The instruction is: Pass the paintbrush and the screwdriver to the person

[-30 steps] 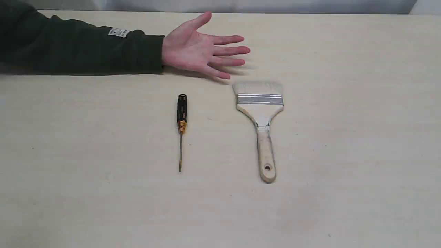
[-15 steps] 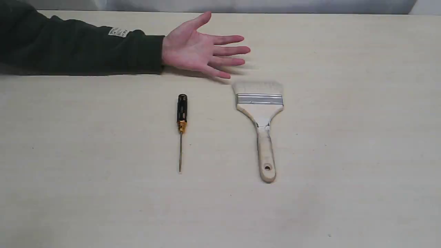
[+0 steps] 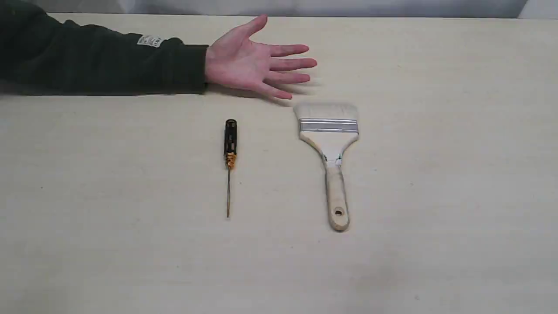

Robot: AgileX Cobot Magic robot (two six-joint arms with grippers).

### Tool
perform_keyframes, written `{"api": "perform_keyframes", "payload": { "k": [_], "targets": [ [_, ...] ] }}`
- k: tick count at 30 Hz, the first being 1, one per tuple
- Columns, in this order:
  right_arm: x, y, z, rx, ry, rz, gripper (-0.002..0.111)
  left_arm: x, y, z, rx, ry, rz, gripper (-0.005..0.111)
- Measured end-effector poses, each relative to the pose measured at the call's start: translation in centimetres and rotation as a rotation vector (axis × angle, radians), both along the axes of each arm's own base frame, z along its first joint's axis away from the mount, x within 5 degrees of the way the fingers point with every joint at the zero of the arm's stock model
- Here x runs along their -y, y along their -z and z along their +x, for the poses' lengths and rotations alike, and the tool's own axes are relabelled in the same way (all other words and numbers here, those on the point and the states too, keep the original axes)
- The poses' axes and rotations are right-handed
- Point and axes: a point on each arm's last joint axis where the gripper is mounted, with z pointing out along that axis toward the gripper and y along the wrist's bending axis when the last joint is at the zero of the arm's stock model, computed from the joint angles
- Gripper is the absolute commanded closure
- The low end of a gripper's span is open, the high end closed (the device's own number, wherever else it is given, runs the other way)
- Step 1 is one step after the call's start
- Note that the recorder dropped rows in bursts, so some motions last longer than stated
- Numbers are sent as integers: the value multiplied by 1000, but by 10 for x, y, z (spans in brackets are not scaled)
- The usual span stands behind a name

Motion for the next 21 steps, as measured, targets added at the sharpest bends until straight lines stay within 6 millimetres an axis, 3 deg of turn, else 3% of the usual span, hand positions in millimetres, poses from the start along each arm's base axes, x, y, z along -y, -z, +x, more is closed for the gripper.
{"api": "perform_keyframes", "payload": {
  "k": [10,21],
  "targets": [
    [-5,58,71,-285,-54,-60,89,0,0,0,0,0,0,107],
    [-73,153,123,-586,-117,-297,89,0,0,0,0,0,0,107]
  ]
}}
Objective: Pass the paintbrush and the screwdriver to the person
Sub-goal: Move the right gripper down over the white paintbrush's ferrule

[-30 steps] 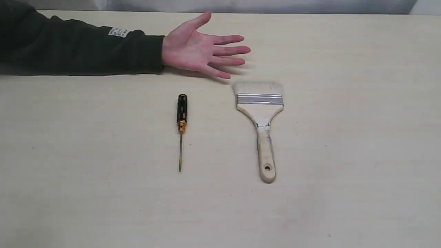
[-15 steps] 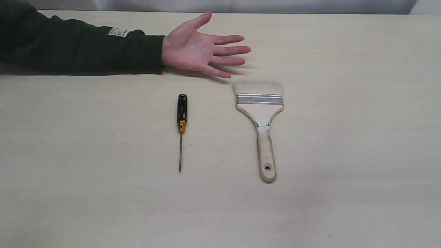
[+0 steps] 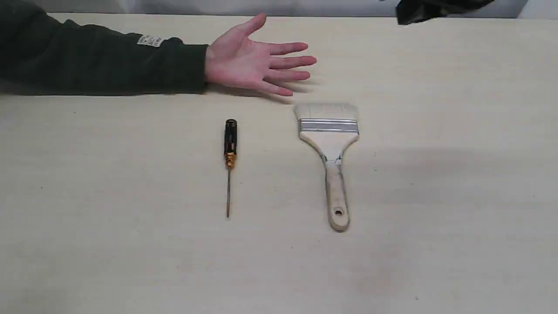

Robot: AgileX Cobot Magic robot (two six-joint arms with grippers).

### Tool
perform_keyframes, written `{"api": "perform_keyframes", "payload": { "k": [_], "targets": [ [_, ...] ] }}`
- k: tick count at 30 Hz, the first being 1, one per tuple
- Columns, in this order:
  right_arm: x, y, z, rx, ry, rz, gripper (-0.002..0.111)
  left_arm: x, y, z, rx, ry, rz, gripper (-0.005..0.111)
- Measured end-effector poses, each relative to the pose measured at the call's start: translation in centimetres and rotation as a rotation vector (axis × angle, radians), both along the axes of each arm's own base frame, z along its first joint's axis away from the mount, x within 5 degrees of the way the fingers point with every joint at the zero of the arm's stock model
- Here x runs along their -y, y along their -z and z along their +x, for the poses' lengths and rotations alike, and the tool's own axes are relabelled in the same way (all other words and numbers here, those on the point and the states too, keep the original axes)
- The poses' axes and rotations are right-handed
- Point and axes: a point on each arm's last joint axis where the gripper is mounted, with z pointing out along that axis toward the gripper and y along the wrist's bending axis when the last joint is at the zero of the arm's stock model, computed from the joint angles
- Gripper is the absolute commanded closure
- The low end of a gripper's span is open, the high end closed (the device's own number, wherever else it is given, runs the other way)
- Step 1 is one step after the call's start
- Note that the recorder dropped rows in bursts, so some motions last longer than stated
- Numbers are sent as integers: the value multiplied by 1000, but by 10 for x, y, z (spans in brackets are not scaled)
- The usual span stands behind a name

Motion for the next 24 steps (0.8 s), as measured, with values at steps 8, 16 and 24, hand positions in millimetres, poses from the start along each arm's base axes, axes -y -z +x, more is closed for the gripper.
{"api": "perform_keyframes", "payload": {
  "k": [8,16,24],
  "targets": [
    [-16,53,23,-157,30,36,58,0,0,0,0,0,0,107],
    [-28,109,35,-346,73,96,50,0,0,0,0,0,0,107],
    [-35,146,36,-488,89,105,50,0,0,0,0,0,0,107]
  ]
}}
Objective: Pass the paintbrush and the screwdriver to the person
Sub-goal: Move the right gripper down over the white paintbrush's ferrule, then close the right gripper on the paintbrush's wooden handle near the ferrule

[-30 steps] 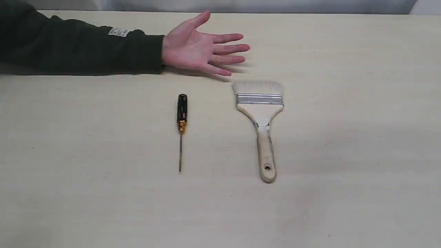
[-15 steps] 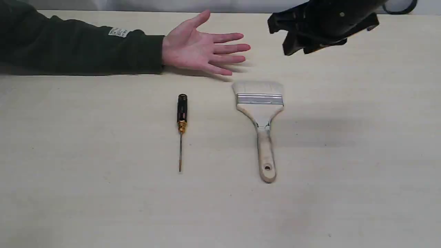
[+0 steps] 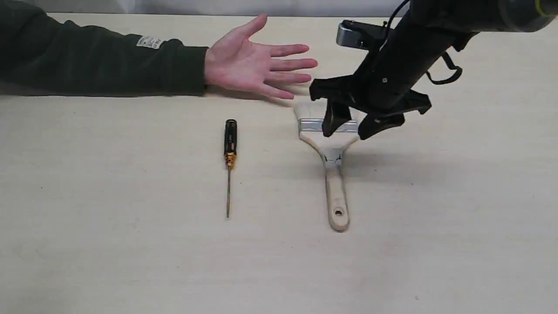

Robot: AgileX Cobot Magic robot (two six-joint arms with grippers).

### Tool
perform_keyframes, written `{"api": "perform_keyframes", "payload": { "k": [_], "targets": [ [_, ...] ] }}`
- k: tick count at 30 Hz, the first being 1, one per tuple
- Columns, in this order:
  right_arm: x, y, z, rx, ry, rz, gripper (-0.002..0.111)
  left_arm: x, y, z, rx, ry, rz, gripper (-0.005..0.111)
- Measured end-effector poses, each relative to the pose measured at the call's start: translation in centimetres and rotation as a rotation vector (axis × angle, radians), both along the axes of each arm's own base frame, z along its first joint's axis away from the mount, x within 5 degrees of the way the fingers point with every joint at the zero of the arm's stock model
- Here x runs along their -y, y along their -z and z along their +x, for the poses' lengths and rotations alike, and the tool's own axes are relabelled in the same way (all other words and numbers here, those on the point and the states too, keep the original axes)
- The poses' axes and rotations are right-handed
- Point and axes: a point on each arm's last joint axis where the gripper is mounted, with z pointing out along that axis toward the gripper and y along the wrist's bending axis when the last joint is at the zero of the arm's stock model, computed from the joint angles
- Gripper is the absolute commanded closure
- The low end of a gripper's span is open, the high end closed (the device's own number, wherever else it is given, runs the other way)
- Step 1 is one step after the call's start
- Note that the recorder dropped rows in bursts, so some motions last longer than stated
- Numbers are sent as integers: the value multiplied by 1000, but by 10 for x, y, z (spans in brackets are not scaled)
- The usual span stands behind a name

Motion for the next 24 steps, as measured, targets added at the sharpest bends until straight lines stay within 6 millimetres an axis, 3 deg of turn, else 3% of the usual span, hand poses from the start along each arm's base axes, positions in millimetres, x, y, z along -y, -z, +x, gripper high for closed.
{"api": "perform_keyframes", "payload": {
  "k": [5,13,24],
  "targets": [
    [-5,4,-3,-33,-15,-1,50,0,0,0,0,0,0,107],
    [-28,4,-13,-52,-35,-5,50,0,0,0,0,0,0,107],
    [-26,6,-16,-69,-5,-78,50,0,0,0,0,0,0,107]
  ]
}}
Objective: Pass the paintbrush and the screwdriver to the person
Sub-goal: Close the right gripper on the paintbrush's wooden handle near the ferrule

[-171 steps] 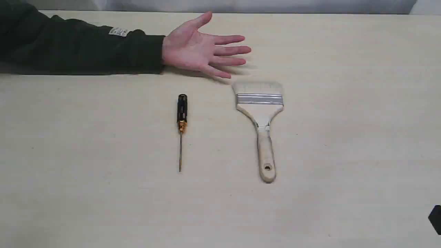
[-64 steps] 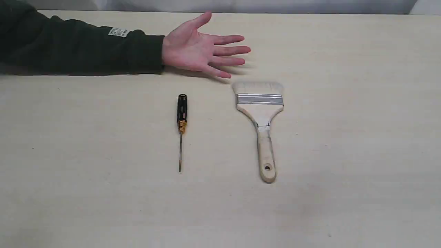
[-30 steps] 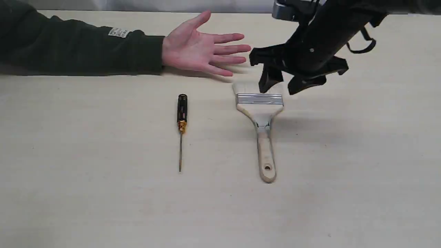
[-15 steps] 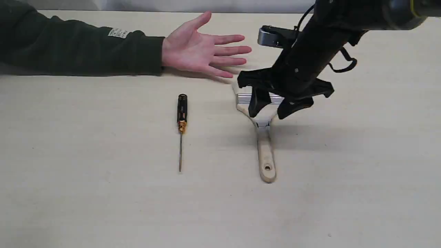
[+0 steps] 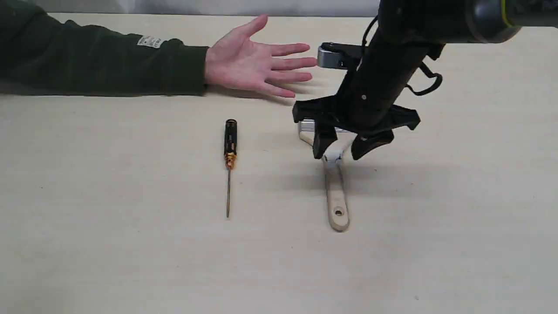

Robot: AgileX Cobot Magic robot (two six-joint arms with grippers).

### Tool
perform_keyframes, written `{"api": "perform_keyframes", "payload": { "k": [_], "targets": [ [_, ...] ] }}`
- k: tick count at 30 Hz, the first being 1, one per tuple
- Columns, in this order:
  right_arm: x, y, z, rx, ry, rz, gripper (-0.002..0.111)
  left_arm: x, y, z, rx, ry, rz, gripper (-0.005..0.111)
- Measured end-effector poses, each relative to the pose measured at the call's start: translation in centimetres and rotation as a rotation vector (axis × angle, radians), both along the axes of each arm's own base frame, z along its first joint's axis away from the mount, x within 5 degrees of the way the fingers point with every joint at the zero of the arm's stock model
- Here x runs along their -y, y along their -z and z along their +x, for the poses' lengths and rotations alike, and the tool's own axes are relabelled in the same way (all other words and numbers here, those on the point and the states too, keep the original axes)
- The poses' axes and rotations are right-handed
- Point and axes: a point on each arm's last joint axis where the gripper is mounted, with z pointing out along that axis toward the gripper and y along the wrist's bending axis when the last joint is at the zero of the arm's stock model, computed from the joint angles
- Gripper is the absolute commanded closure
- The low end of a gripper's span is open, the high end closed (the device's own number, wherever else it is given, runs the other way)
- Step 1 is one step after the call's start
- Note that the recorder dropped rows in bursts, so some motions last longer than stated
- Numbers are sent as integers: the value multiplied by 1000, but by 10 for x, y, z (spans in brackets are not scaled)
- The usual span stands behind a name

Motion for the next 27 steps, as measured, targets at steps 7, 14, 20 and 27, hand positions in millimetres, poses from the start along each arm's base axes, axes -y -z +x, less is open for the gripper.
{"api": "perform_keyframes", "payload": {
  "k": [7,14,20,27],
  "targets": [
    [0,0,0,-9,24,-2,50,0,0,0,0,0,0,107],
    [2,9,0,-29,29,-35,50,0,0,0,0,0,0,107],
    [2,28,1,-76,29,-56,50,0,0,0,0,0,0,107],
    [2,36,2,-85,32,-61,51,0,0,0,0,0,0,107]
  ]
}}
